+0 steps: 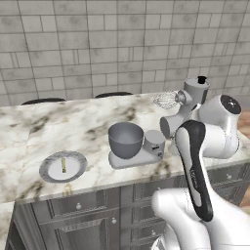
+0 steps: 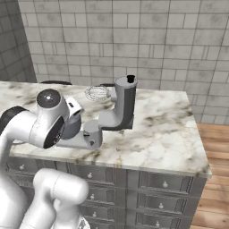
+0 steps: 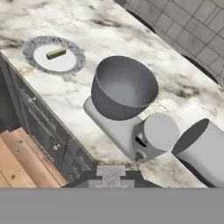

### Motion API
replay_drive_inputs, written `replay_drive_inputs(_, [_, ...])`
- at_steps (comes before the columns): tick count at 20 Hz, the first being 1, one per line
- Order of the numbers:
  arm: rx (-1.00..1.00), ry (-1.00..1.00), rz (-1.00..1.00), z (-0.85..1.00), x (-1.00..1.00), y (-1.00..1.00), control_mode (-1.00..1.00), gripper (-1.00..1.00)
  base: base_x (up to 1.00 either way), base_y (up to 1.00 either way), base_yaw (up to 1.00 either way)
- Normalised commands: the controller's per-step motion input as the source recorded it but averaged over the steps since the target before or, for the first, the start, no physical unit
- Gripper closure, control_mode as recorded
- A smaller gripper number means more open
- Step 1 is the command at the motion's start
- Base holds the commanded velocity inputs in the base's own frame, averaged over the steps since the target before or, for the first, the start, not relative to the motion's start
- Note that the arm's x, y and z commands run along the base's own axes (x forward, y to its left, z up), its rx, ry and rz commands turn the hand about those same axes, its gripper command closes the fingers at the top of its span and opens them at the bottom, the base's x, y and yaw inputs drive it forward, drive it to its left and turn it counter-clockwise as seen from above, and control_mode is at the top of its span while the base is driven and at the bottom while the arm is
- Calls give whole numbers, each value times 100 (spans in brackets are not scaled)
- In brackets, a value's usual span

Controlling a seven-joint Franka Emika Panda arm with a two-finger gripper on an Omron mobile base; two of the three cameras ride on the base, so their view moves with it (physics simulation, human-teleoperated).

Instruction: Add butter and sugar cubes to the stand mixer bowl and then turn on the stand mixer to begin making frosting.

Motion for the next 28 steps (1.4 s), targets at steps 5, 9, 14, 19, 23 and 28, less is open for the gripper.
replay_drive_inputs(5, [-15,29,0,14,36,76,-100,100,0,0,0])
replay_drive_inputs(9, [-12,28,-2,0,59,55,-100,100,0,0,0])
replay_drive_inputs(14, [-11,23,-3,0,69,38,-100,100,0,0,0])
replay_drive_inputs(19, [-10,18,-4,-5,64,21,-100,100,0,0,0])
replay_drive_inputs(23, [-5,5,-3,-36,56,2,-100,100,0,0,0])
replay_drive_inputs(28, [0,0,-2,-49,47,0,-100,100,0,0,0])
